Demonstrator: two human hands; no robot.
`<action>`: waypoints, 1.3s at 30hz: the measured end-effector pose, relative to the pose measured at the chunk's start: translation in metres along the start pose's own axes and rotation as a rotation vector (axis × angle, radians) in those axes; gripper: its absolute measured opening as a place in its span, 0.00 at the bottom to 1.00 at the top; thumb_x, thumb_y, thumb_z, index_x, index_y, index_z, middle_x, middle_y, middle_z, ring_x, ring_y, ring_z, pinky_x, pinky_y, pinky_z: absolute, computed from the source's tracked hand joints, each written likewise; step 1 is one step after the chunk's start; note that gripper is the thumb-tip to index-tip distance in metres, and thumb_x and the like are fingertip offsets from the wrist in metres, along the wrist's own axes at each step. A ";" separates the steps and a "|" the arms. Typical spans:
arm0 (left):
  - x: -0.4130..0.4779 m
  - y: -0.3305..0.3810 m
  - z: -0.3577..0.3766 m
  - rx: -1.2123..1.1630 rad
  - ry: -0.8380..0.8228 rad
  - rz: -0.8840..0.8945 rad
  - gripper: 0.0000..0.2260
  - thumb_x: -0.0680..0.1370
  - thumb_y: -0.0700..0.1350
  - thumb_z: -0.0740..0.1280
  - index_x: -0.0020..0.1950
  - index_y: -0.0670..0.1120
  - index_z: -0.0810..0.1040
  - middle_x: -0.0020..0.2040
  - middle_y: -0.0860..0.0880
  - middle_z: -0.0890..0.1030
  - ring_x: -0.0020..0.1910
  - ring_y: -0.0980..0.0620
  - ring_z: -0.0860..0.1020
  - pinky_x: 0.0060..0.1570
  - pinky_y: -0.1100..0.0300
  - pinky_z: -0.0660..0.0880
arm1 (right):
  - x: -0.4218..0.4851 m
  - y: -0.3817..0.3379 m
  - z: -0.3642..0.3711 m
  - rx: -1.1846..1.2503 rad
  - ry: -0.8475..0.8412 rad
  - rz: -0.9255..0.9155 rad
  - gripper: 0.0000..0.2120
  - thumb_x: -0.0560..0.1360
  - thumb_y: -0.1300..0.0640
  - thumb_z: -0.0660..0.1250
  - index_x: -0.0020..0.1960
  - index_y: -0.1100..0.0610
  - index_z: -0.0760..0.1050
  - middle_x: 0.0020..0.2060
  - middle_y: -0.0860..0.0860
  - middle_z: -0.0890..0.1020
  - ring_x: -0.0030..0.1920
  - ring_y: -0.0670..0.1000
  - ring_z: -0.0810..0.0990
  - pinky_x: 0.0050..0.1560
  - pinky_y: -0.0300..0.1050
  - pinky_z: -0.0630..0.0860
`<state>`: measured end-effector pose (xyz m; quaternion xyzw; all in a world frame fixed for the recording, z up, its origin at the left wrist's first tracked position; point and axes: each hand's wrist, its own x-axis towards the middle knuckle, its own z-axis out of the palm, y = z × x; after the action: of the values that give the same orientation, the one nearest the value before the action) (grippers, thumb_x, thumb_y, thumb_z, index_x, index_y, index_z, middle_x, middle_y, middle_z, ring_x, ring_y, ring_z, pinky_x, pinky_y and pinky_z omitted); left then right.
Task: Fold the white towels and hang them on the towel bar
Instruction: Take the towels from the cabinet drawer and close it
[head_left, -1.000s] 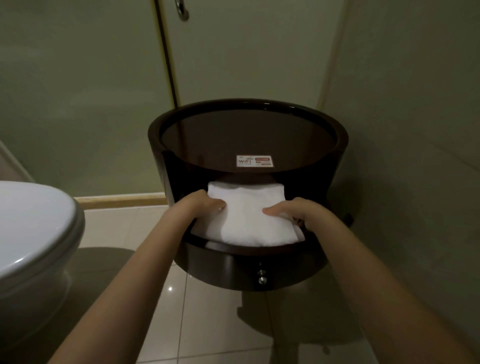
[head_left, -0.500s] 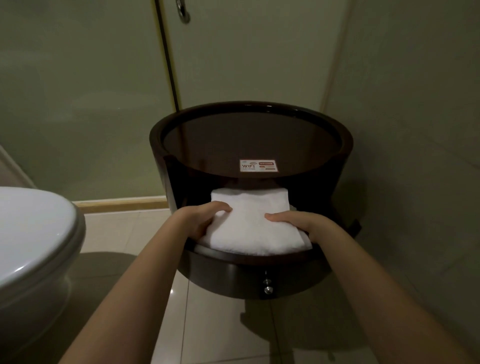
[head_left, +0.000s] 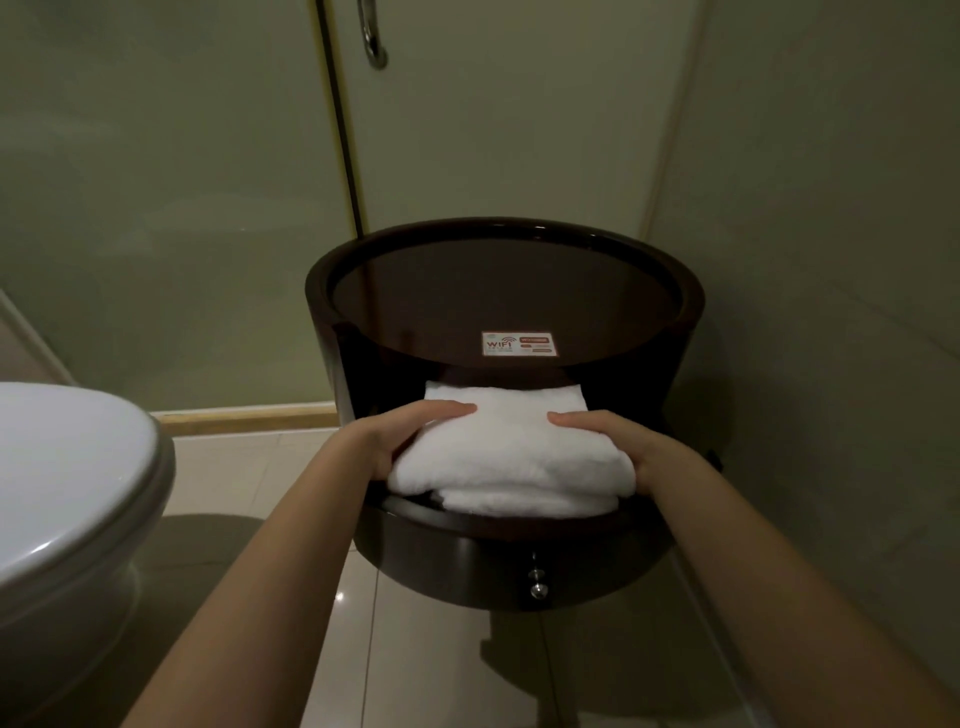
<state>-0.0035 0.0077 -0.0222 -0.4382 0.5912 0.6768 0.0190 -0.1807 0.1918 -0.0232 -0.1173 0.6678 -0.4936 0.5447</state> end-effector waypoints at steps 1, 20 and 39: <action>-0.003 0.000 -0.001 -0.006 -0.018 0.018 0.41 0.53 0.61 0.80 0.61 0.44 0.77 0.55 0.39 0.81 0.56 0.40 0.78 0.59 0.48 0.73 | 0.000 0.000 -0.002 0.027 -0.014 -0.012 0.17 0.57 0.48 0.78 0.44 0.51 0.79 0.32 0.54 0.85 0.31 0.55 0.84 0.26 0.45 0.79; -0.038 -0.013 0.006 -0.273 0.014 0.187 0.20 0.73 0.56 0.68 0.55 0.42 0.79 0.30 0.46 0.83 0.27 0.53 0.82 0.21 0.64 0.75 | -0.013 -0.004 0.012 0.150 -0.024 -0.048 0.16 0.61 0.48 0.73 0.42 0.58 0.82 0.31 0.56 0.84 0.28 0.55 0.83 0.24 0.47 0.78; -0.116 0.095 -0.007 -0.142 -0.153 0.736 0.25 0.67 0.53 0.73 0.62 0.53 0.73 0.53 0.51 0.84 0.50 0.51 0.83 0.39 0.60 0.79 | -0.090 -0.105 0.018 0.060 -0.215 -0.497 0.09 0.64 0.50 0.69 0.34 0.53 0.86 0.34 0.52 0.85 0.34 0.49 0.85 0.29 0.39 0.78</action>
<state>0.0209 0.0305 0.1243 -0.1449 0.6573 0.7086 -0.2116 -0.1709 0.1941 0.1158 -0.3131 0.5417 -0.6165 0.4780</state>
